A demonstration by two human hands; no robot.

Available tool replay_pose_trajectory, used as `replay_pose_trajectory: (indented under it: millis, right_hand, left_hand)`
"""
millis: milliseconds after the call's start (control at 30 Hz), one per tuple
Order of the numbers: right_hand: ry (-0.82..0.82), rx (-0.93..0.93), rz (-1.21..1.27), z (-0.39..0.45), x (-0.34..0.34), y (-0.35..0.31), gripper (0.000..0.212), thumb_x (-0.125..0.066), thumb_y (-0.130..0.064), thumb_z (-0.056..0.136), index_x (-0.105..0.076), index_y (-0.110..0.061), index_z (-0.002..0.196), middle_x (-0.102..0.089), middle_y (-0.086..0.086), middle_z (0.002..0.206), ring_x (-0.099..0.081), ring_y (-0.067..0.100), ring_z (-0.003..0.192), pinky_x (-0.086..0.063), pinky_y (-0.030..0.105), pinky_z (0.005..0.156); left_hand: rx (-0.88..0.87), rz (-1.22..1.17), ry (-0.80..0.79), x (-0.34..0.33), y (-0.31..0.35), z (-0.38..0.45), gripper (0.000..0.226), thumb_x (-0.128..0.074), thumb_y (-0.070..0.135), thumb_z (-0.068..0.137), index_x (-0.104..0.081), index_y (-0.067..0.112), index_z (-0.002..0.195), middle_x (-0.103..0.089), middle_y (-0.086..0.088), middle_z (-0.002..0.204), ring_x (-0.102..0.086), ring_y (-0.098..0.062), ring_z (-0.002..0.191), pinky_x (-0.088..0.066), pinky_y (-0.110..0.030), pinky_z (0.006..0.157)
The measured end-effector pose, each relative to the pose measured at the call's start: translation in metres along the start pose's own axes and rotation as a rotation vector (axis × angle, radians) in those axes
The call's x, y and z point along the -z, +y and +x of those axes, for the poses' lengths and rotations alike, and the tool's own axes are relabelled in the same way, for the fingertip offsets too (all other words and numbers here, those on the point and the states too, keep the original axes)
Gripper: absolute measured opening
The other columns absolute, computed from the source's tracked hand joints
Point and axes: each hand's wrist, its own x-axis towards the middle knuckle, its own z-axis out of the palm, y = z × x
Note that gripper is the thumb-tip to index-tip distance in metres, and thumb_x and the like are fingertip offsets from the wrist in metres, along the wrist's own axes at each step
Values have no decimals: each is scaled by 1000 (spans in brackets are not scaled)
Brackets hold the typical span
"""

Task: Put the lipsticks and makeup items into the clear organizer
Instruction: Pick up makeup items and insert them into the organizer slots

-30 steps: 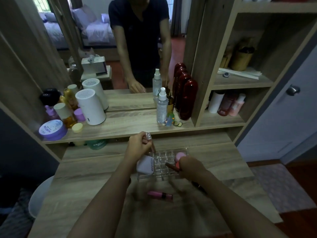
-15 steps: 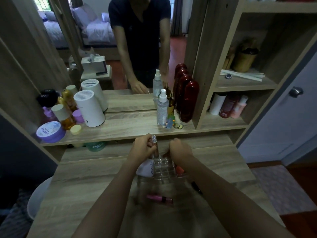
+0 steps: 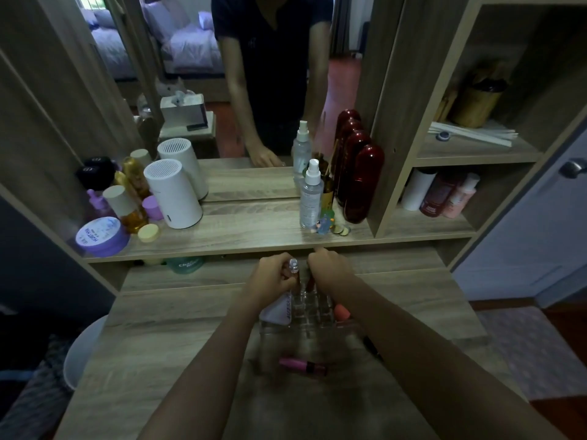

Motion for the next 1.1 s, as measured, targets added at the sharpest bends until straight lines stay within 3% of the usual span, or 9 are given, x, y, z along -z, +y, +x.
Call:
replay_pose_trajectory:
  millis: [67, 133, 433, 667, 833, 933, 1033, 1100]
  right_hand:
    - [-21, 10, -1, 0, 0, 0, 27, -57, -7, 92, -59, -5, 120, -56, 17, 125, -59, 33, 115, -49, 40, 90]
    - [-41, 20, 1, 1, -1, 1, 29, -56, -8, 93, -58, -3, 122, -54, 18, 128, -57, 34, 116, -48, 41, 92]
    - [-85, 103, -25, -2, -8, 5, 28, -56, -12, 94, -60, -3, 120, -58, 18, 124, -59, 33, 115, -48, 40, 92]
    - [-66, 114, -16, -2, -14, 7, 22, -56, -10, 93, -63, -5, 113, -62, 17, 119, -62, 32, 110, -49, 40, 90]
    - [-33, 111, -7, -1, -9, 9, 22, -56, -14, 93, -63, -7, 112, -62, 15, 118, -62, 32, 110, -49, 40, 88]
    - [-44, 106, -4, -3, -8, 10, 22, -56, -15, 93, -63, -8, 112, -64, 15, 117, -63, 31, 107, -50, 39, 86]
    - [-46, 100, 38, -8, -1, 11, 32, -59, -20, 91, -57, -10, 122, -56, 15, 125, -58, 32, 114, -48, 41, 91]
    - [36, 109, 65, -12, 4, 11, 42, -62, -22, 89, -51, -11, 128, -51, 14, 130, -53, 31, 119, -47, 41, 95]
  left_hand:
    - [12, 17, -8, -6, -1, -1, 15, -67, 11, 74, -61, 16, 87, -60, 7, 71, -58, -8, 64, -52, -31, 62]
    - [12, 44, -12, -10, -1, -1, 13, -65, 11, 74, -61, 11, 86, -66, -4, 75, -61, -21, 69, -54, -40, 66]
    - [47, 53, -24, -16, 1, -2, 21, -65, 10, 73, -63, 7, 93, -71, -16, 86, -65, -30, 79, -51, -40, 70]
    - [45, 54, 1, -14, 2, -6, 24, -65, 14, 72, -64, 9, 95, -70, -14, 89, -64, -29, 81, -52, -40, 72]
    - [30, 39, 22, -11, 6, -4, 20, -66, 12, 72, -64, 10, 92, -70, -13, 87, -63, -28, 80, -47, -32, 69]
    - [1, 50, 13, -8, 8, -4, 20, -68, 13, 73, -64, 10, 93, -69, -12, 87, -64, -28, 80, -52, -37, 71]
    - [-9, 49, 6, -3, 10, -5, 27, -71, 18, 75, -64, 9, 100, -70, -12, 94, -64, -24, 85, -54, -37, 77]
    - [-9, 36, 42, 2, 9, -8, 29, -71, 22, 77, -64, 10, 102, -69, -10, 96, -64, -21, 87, -54, -36, 78]
